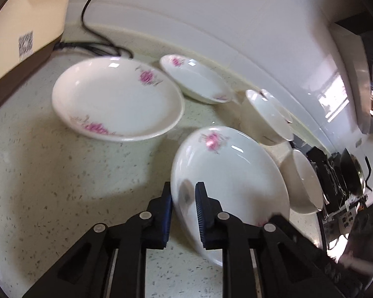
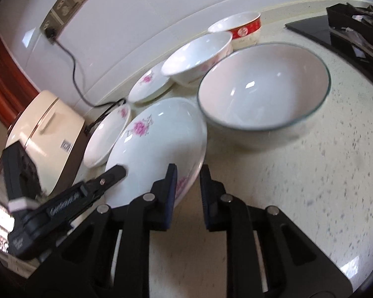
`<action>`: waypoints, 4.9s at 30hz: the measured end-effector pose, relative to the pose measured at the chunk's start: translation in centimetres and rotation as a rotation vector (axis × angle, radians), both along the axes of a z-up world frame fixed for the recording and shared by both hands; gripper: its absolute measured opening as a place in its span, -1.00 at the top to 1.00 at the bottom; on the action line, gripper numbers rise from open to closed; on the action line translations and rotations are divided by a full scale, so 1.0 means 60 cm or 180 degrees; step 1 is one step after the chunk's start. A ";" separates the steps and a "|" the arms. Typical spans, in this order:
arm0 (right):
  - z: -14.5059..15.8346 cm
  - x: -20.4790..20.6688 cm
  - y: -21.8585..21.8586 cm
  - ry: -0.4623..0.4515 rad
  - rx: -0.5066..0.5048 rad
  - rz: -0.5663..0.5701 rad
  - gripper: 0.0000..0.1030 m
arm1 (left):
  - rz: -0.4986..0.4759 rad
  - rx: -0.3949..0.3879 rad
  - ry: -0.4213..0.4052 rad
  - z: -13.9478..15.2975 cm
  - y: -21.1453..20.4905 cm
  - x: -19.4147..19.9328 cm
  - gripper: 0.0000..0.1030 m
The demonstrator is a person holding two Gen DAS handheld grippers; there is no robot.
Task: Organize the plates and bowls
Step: 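Lift the rose plate with both grippers and carry it toward the rice cooker, then lower the plate onto the counter beside the rice cooker and open both grippers, then move both grippers to the next rose-print plate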
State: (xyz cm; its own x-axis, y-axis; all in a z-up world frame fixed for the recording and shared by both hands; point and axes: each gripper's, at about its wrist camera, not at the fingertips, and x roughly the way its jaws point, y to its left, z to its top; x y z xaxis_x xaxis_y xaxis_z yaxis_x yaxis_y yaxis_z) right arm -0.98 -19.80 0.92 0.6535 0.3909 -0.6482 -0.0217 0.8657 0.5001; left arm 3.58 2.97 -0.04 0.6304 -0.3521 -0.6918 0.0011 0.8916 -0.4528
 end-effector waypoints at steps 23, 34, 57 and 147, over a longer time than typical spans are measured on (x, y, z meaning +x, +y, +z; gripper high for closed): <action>0.015 -0.060 0.022 -0.0186 -0.0173 0.0318 0.59 | -0.0018 0.0283 -0.0391 0.025 0.030 -0.104 0.77; 0.019 -0.087 0.053 -0.0286 -0.0177 0.0620 0.59 | 0.0167 0.0442 -0.0561 0.042 0.076 -0.157 0.77; 0.017 -0.096 0.154 -0.0343 -0.0125 0.1194 0.59 | 0.0502 0.0653 -0.0615 0.049 0.172 -0.234 0.73; 0.025 0.144 0.172 -0.0116 -0.0209 0.0514 -0.48 | 0.1466 0.0502 -0.0349 0.129 0.142 0.097 -0.84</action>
